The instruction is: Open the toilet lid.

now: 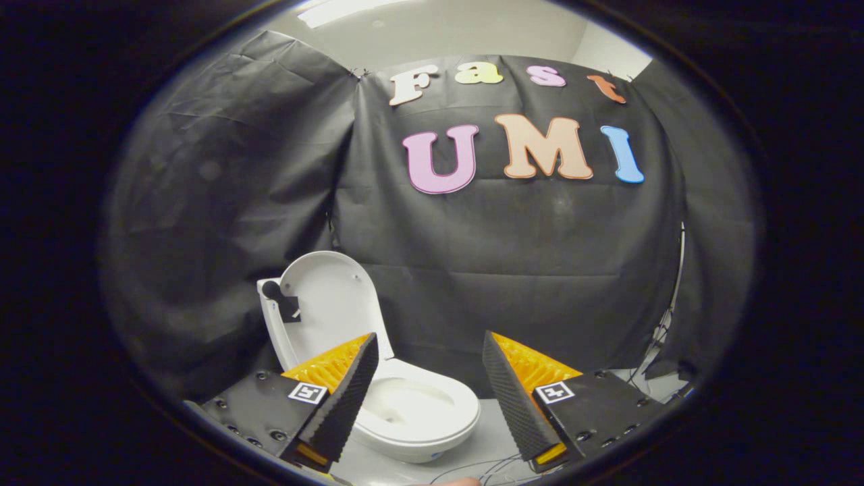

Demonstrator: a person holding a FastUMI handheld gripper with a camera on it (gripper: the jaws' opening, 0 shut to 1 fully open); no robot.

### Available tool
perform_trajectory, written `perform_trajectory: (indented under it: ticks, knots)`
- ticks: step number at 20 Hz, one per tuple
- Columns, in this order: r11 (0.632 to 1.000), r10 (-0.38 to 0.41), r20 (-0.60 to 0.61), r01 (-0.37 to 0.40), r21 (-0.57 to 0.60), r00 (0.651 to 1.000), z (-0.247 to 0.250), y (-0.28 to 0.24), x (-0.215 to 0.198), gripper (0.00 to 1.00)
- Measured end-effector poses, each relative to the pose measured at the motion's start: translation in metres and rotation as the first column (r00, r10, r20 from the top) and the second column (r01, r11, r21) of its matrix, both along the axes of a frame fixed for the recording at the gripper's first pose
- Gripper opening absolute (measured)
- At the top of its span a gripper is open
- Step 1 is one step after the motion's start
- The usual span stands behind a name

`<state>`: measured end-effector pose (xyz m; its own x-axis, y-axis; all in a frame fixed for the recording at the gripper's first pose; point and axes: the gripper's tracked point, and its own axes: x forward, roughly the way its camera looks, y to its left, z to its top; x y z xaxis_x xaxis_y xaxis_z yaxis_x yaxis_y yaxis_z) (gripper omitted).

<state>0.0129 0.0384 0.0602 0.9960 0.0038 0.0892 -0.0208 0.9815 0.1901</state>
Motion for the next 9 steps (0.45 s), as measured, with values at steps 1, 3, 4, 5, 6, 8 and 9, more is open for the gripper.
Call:
perform_trajectory:
  ticks: [1,3,4,5,6,8,9]
  knots:
    - [1.000,0.002,-0.006,-0.002,-0.003,1.000,-0.0019,0.0008,0.0012,0.96]
    - [1.000,0.005,-0.016,-0.005,-0.002,1.000,-0.0050,0.0011,0.0018,0.96]
    - [1.000,0.006,-0.016,-0.006,0.001,1.000,-0.0040,0.0011,0.0016,0.96]
    - [1.000,0.006,-0.014,-0.006,0.003,1.000,-0.0033,0.0005,0.0006,0.96]
    - [1.000,0.001,-0.010,-0.001,0.005,1.000,-0.0019,-0.0004,-0.0007,0.96]
    - [1.000,-0.007,0.001,0.007,0.006,1.000,0.0009,-0.0008,-0.0030,0.96]
    - [1.000,-0.010,0.002,0.010,0.006,1.000,0.0012,-0.0012,-0.0030,0.96]
